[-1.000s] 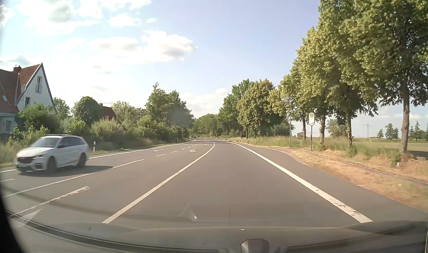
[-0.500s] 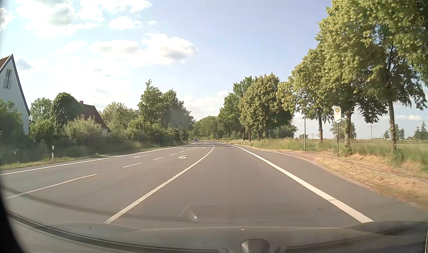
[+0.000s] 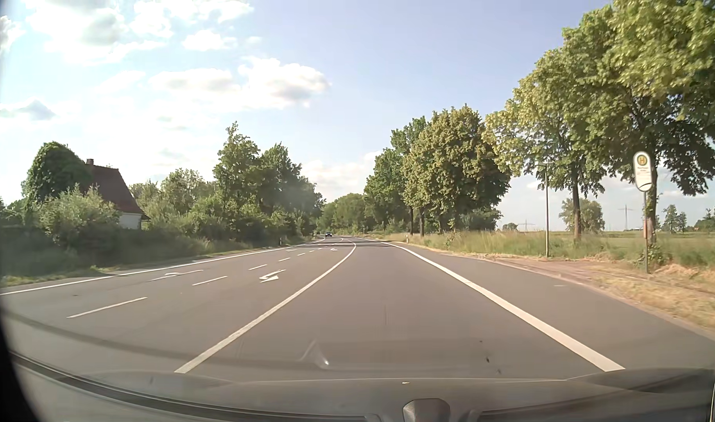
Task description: Follow the waypoints while adhering to traffic rules and regulations
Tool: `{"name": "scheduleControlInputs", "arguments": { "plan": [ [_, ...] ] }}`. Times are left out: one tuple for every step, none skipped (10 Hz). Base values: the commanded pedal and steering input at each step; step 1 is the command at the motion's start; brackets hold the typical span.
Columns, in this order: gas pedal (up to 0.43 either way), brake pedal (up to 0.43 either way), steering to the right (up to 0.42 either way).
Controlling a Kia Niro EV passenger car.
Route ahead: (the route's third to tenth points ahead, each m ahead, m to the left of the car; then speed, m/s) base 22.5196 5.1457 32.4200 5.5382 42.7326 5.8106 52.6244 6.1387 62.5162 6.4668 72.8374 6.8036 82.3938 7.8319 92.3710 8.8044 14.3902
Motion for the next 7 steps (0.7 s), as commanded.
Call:
{"name": "scheduleControlInputs", "arguments": {
  "plan": [
    [0.319, 0.006, -0.001],
    [0.319, 0.006, -0.001],
    [0.319, 0.006, -0.001],
    [0.319, 0.006, -0.001],
    [0.319, 0.006, -0.002],
    [0.319, 0.006, -0.002],
    [0.319, 0.006, -0.002]
  ]
}}
